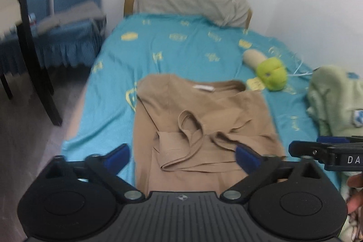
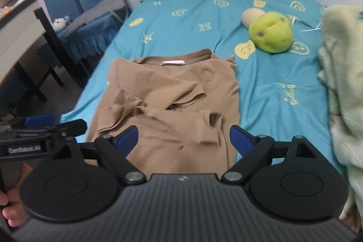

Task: Fold clothes
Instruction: 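Open both grippers and pull them back from the folded shirt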

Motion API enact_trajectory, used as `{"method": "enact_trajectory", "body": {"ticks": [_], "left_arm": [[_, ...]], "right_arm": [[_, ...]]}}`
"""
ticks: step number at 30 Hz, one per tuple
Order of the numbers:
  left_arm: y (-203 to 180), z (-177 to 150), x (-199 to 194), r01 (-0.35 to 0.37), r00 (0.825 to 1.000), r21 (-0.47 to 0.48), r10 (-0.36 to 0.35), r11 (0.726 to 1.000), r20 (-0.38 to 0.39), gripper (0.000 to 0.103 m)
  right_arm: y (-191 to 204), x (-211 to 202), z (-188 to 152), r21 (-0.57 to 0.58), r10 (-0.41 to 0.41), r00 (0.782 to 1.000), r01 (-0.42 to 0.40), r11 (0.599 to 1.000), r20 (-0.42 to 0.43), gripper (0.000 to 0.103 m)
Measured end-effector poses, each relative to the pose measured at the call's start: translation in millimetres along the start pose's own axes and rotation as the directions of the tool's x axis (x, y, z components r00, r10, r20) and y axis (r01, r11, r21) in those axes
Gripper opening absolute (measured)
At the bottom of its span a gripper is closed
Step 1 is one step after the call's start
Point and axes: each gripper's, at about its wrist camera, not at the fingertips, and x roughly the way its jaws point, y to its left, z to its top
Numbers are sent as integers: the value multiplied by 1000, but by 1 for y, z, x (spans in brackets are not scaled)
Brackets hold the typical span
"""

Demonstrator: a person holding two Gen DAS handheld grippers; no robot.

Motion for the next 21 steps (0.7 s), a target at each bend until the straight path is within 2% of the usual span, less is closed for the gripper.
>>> {"method": "enact_trajectory", "body": {"ticks": [6, 9, 14, 19, 21], "left_arm": [[-15, -20, -82, -1, 996, 2, 0, 1000, 84, 103], [-22, -37, -120, -22, 993, -20, 24, 1000, 112, 103], [-36, -62, -177, 36, 984, -14, -33, 999, 178, 103], [-46, -83, -190, 4, 977, 4, -5, 1000, 211, 103], [-44, -90, -182, 10, 981, -14, -7, 1000, 194, 103]], "right_arm": [[11, -74, -28, -10, -4, 997, 5, 1000, 76, 89], [15, -102, -46, -16, -6, 993, 7, 1000, 115, 89], [21, -137, -75, -34, -16, 980, 24, 999, 198, 89], [19, -147, -99, -6, -9, 971, 11, 1000, 239, 89], [18, -146, -107, -4, -6, 970, 7, 1000, 244, 89]]}}
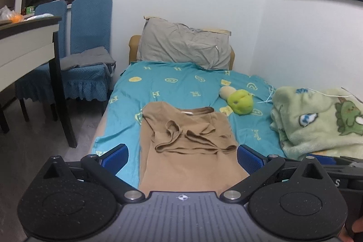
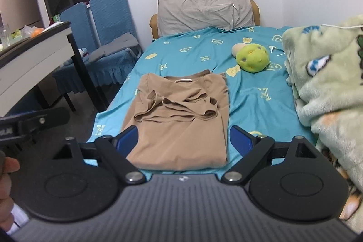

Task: Fold clothes
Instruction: 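Open both grippers and pull them back from the folded shirt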

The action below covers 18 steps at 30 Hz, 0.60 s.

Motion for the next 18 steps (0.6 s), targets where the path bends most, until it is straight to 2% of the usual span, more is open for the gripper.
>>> {"method": "enact_trajectory", "body": {"ticks": [7, 15, 18], "left_arm": [[10, -22, 30, 18, 995, -86, -26, 996, -92, 103], [9, -23, 39, 18, 990, -136, -37, 991, -139, 103], [11, -22, 42, 29, 985, -193, -61, 981, -162, 103]], "right_arm": [[3, 1, -7, 2, -11, 1000, 11, 1000, 0, 89], [8, -7, -9, 20, -58, 998, 58, 998, -20, 89], [7, -12, -8, 44, -57, 998, 58, 997, -12, 89]]}}
